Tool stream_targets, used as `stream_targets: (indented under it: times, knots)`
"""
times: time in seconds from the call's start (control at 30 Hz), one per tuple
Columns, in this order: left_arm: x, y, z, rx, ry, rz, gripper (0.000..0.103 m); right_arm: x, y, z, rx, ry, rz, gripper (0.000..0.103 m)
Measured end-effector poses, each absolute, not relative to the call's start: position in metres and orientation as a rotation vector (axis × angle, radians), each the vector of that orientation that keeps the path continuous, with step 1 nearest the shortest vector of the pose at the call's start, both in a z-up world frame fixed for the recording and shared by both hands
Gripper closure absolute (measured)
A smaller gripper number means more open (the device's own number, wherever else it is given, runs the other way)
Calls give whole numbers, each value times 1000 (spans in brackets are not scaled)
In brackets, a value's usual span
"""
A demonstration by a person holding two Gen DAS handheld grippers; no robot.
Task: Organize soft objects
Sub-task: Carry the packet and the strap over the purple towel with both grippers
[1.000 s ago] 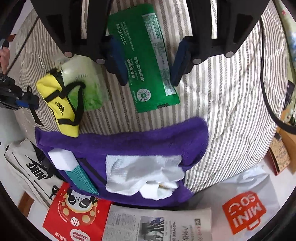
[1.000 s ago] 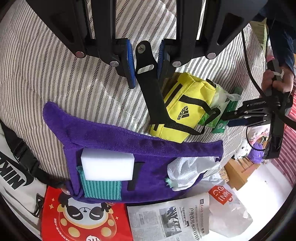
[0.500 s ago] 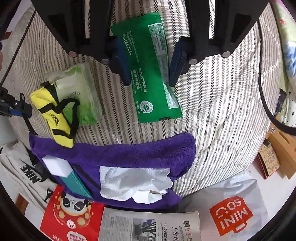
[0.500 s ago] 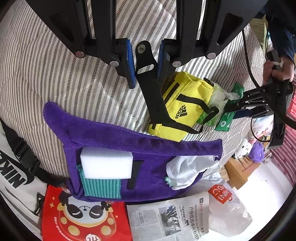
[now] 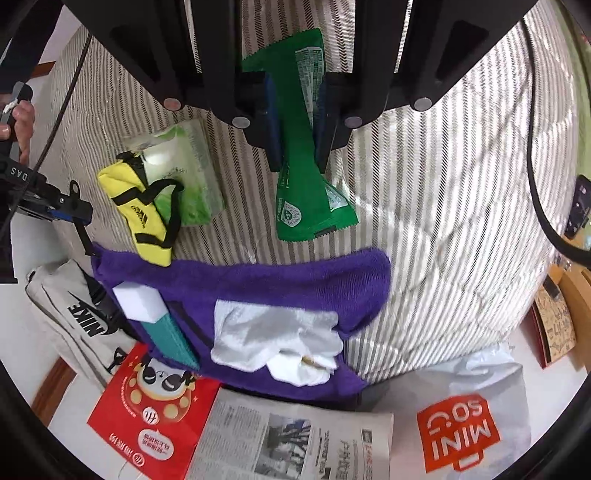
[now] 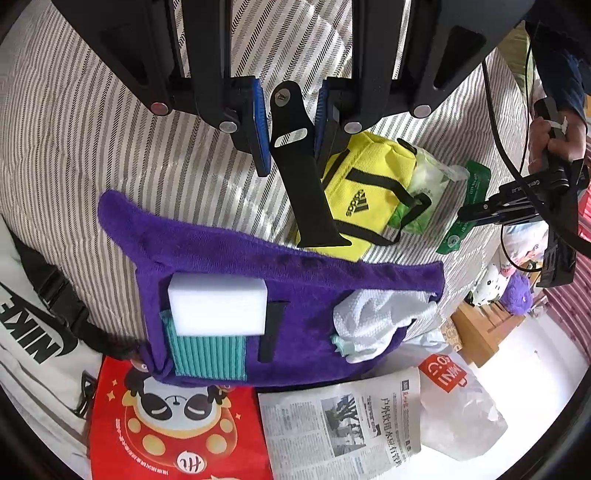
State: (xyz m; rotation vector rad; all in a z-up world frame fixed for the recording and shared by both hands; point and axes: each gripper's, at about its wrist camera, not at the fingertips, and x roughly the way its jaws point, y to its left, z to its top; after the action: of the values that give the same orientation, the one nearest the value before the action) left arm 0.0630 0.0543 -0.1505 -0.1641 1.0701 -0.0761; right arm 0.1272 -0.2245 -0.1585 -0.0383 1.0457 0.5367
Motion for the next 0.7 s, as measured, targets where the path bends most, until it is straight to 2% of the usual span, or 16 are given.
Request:
stream_targets:
  times: [0.33, 0.7]
  knots:
    - [64, 64, -123, -179, 1021, -134, 87, 138, -217, -145, -43, 1035, 525, 81]
    - [105, 60, -88, -173, 965, -197, 87, 182, -203, -115, -19, 992, 505, 81]
